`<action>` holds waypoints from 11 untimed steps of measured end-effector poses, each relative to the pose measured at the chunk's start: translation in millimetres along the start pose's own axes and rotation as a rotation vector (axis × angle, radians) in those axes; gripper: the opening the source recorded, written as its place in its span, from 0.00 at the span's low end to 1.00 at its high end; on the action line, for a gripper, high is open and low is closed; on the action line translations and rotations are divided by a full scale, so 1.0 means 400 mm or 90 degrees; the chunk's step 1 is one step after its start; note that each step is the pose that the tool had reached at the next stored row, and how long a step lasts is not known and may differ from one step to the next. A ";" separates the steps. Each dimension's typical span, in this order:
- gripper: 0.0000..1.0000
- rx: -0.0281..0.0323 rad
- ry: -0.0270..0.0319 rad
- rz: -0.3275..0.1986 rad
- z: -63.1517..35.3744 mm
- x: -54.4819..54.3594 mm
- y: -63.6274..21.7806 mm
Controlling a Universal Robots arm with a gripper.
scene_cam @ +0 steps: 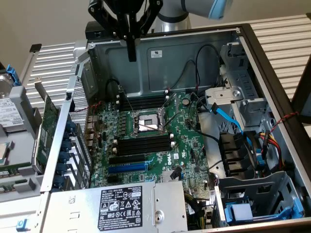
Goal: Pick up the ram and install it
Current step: 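Reach for the ram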
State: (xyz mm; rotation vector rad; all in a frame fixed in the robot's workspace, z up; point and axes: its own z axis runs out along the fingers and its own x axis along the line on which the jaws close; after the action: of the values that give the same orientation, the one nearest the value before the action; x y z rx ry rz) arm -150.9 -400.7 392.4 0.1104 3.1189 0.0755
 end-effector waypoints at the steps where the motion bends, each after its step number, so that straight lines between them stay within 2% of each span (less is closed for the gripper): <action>1: 0.11 0.0001 0.0000 0.000 0.000 0.008 -0.002; 4: 0.11 0.0000 0.0007 0.000 -0.001 0.036 -0.007; 11: 0.11 0.0005 0.0076 0.000 -0.003 0.114 -0.014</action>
State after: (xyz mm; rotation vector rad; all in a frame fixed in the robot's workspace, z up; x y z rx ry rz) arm -196.9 -403.1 392.4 0.1111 3.1309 0.0751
